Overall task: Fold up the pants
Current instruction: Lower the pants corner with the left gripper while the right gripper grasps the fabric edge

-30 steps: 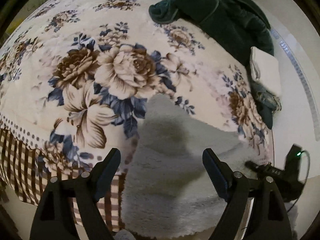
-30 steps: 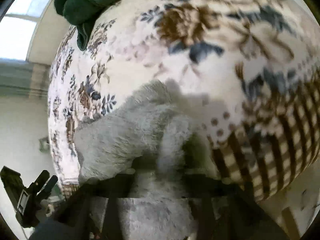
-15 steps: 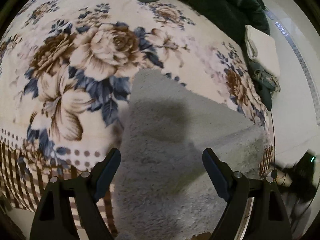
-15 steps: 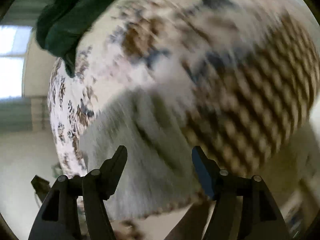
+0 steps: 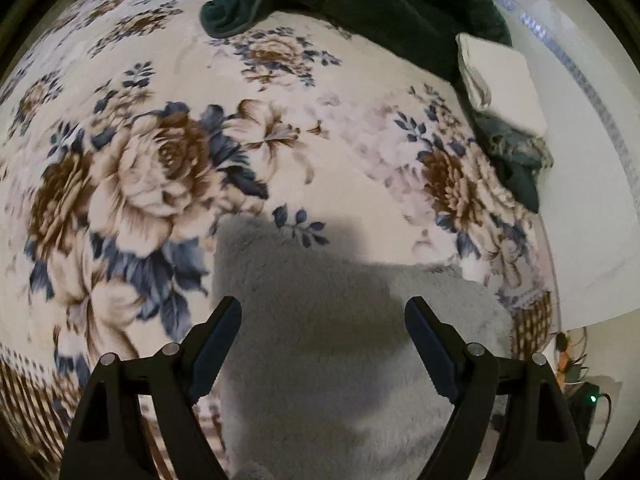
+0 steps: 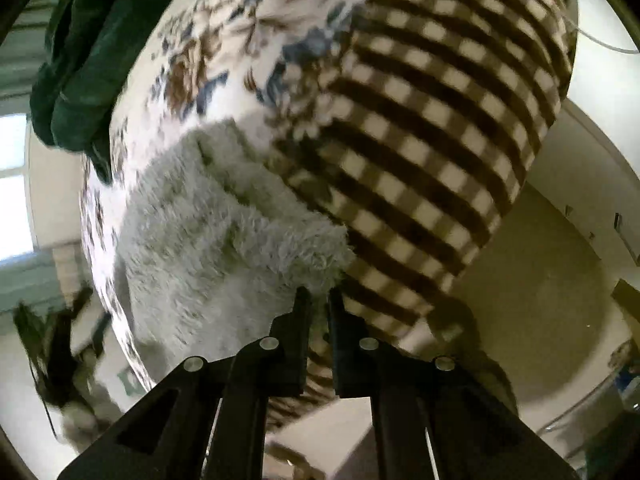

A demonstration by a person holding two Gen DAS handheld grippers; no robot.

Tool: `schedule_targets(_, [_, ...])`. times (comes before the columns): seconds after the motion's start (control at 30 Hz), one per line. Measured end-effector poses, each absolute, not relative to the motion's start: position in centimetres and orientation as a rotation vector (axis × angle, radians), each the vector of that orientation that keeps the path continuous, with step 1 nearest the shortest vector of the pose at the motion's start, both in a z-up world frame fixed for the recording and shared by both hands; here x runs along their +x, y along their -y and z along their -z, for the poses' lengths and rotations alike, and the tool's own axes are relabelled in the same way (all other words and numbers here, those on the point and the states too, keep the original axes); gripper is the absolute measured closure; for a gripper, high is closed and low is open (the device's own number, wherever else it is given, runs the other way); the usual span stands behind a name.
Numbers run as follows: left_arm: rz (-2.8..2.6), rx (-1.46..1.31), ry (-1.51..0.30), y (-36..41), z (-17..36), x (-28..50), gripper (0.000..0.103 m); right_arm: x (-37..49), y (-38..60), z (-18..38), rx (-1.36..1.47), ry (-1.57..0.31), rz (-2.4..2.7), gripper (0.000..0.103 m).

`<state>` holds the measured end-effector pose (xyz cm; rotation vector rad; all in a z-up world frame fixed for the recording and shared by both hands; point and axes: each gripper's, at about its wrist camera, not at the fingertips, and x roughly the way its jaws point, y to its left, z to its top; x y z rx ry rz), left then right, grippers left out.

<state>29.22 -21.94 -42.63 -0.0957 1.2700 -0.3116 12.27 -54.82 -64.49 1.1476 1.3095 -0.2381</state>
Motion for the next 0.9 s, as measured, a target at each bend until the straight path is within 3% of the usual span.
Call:
schedule_targets(0.13, [0.315,-0.079,-1.328,22.7,44.9,31.0,0.02,12.8,55.2,64.8,1.134,-1.433,0.209,0.087])
schedule_targets(0.23, [0.304,-0.089,-1.335,22.2,45.4,31.5,0.02,14.3,56.5,61.5,1.068,-1.315,0.25,0.058])
schedule_targets(0.3, [0.291,-0.096,-1.332,21.6,45.6,31.7,0.02,16.7,56.5,59.6,1.035,-1.243,0.196,0.024])
schedule_targets(0.33, [0.283,-0.098,-1.334,21.4,45.7,31.8,0.02,18.6,56.1,59.0,1.006,-1.221,0.146,0.02])
schedule_targets(0.53, [0.253,-0.143,-1.356,19.8,47.5,32.4,0.02,30.8,51.8,61.1,0.752,-1.324,0.013,0.02])
schedule_targets(0.6, [0.238,-0.144,-1.362,19.3,48.2,32.5,0.02,33.4,51.0,63.1,0.704,-1.359,0.031,0.042])
schedule_targets(0.67, [0.227,-0.16,-1.374,18.7,49.2,32.6,0.02,35.7,50.1,65.6,0.617,-1.409,0.057,0.042])
schedule_targets(0.77, [0.216,-0.209,-1.403,17.8,50.6,32.7,0.02,36.4,51.3,68.2,0.705,-1.432,0.071,0.035])
schedule_targets(0.9, [0.226,-0.263,-1.406,17.0,50.7,32.2,0.02,33.7,54.1,64.8,0.903,-1.327,0.075,0.033])
